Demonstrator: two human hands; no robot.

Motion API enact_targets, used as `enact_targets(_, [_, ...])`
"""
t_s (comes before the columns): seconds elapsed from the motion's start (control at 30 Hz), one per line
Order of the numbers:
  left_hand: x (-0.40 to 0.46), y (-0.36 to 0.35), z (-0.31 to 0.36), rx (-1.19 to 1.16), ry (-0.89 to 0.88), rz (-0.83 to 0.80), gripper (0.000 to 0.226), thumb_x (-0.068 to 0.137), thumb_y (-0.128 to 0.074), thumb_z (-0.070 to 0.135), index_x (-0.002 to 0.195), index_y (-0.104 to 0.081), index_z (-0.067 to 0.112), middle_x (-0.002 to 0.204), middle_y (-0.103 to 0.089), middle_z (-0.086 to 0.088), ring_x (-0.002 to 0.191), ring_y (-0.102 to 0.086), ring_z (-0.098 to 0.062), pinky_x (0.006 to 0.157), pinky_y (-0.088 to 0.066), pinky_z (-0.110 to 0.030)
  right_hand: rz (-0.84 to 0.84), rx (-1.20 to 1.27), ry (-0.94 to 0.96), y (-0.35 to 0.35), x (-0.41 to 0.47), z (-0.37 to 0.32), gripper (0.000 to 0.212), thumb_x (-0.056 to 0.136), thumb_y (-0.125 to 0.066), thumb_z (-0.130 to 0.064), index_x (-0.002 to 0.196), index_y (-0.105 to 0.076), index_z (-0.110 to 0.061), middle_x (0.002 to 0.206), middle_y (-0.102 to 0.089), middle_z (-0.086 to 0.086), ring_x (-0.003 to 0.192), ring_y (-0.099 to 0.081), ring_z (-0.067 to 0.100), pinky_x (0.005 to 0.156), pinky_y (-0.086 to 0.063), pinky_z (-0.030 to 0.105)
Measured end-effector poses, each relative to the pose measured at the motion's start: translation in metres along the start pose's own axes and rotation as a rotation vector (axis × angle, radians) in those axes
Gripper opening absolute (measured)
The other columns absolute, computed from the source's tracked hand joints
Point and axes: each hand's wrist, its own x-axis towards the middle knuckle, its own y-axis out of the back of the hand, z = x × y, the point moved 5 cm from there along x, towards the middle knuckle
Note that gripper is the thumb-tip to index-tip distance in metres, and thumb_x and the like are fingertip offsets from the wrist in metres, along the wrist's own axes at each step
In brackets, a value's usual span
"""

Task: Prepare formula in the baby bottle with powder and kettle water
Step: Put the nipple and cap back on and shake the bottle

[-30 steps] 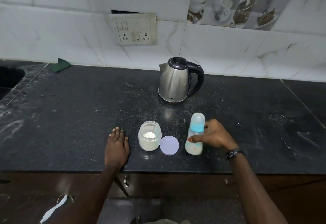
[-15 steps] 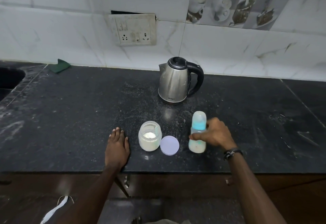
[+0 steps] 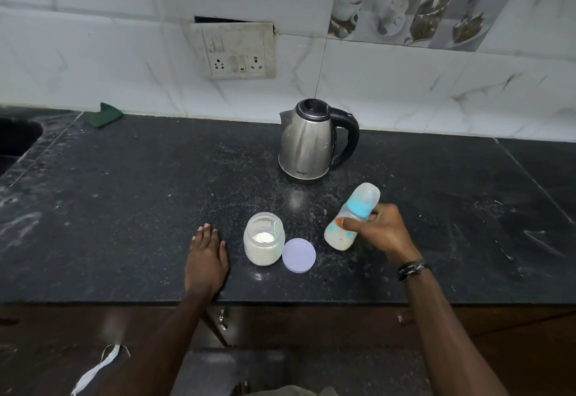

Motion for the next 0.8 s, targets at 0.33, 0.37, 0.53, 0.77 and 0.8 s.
enact_targets(0.33, [0.000,-0.001,0.000,-0.012,0.004,0.002,0.050,0.097,-0.039,0.024,0.129,-0.059,-0.008,0.143,-0.051,-0.028,0.135,-0.046,-0.042,0.115,-0.035,-0.051,-0.022,-0.277,0.017,0.008,-0.001,-0.010,0.047,0.055,-0.090,-0.043,0.091,-0.073,-0.018,0.090,-0.074,-0.002,0.083,-0.071,0.016,0.078,-0.059,0.040])
enact_targets(0.37, [0.000,-0.001,0.000,-0.011,0.003,0.004,0.050,0.097,-0.039,0.024,0.129,-0.059,-0.008,0.143,-0.051,-0.028,0.135,-0.046,-0.042,0.115,-0.035,-0.051,0.018,-0.359,0.013,0.010,0.000,-0.011,0.051,0.054,-0.088,-0.048,0.092,-0.072,-0.018,0.090,-0.073,-0.001,0.082,-0.070,0.018,0.075,-0.058,0.039])
enact_targets(0.53, [0.000,-0.002,-0.001,-0.008,0.004,0.006,0.050,0.096,-0.040,0.024,0.128,-0.060,-0.008,0.142,-0.052,-0.028,0.134,-0.047,-0.042,0.115,-0.036,-0.052,-0.045,-0.325,0.034,0.006,0.000,-0.015,0.042,0.057,-0.090,-0.041,0.089,-0.074,-0.020,0.088,-0.074,-0.004,0.083,-0.071,0.016,0.078,-0.059,0.040])
enact_targets(0.77, [0.000,-0.001,-0.001,-0.006,0.004,0.003,0.050,0.096,-0.040,0.024,0.129,-0.060,-0.008,0.142,-0.051,-0.028,0.134,-0.047,-0.042,0.115,-0.035,-0.052,-0.072,-0.313,0.042,0.005,-0.003,-0.018,0.042,0.057,-0.091,-0.038,0.090,-0.074,-0.018,0.089,-0.075,-0.004,0.083,-0.072,0.015,0.081,-0.059,0.041])
enact_targets(0.8, [-0.001,-0.001,-0.001,-0.006,0.002,0.003,0.050,0.097,-0.040,0.024,0.129,-0.059,-0.008,0.143,-0.051,-0.028,0.135,-0.047,-0.042,0.115,-0.035,-0.052,-0.069,-0.361,0.039,0.006,-0.002,-0.017,0.044,0.056,-0.090,-0.041,0.090,-0.073,-0.018,0.089,-0.074,-0.003,0.082,-0.071,0.016,0.078,-0.059,0.040])
